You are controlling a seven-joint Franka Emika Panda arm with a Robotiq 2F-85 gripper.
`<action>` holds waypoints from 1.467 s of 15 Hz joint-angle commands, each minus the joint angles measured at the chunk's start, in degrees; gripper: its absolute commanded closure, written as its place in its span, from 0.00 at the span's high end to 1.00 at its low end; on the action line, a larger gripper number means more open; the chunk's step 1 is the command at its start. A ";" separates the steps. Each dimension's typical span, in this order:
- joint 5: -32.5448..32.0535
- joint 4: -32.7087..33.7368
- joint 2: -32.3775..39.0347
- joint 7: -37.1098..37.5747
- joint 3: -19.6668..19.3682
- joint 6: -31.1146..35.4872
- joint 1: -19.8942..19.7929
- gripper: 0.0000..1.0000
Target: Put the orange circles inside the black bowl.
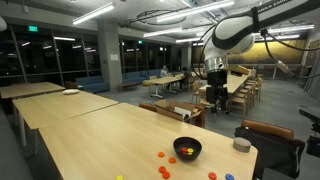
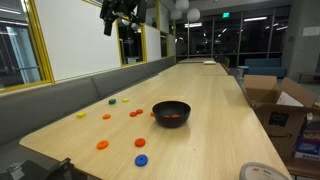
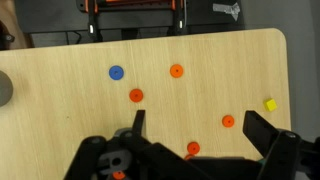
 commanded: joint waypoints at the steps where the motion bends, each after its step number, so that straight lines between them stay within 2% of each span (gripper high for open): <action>1: 0.16 0.31 0.03 -0.18 0.56 -0.13 -0.66 1.00; 6: 0.16 0.60 -0.18 -0.19 0.56 -0.14 -0.66 1.00; 9: -0.97 -1.79 1.65 1.92 2.48 6.57 -0.30 1.00; 13: -1.72 -3.62 7.61 3.95 6.11 18.06 1.27 1.00; 17: -5.78 -3.21 15.82 11.48 10.52 29.72 3.04 1.00; 22: -9.92 -0.59 26.13 19.70 11.35 40.05 5.17 1.00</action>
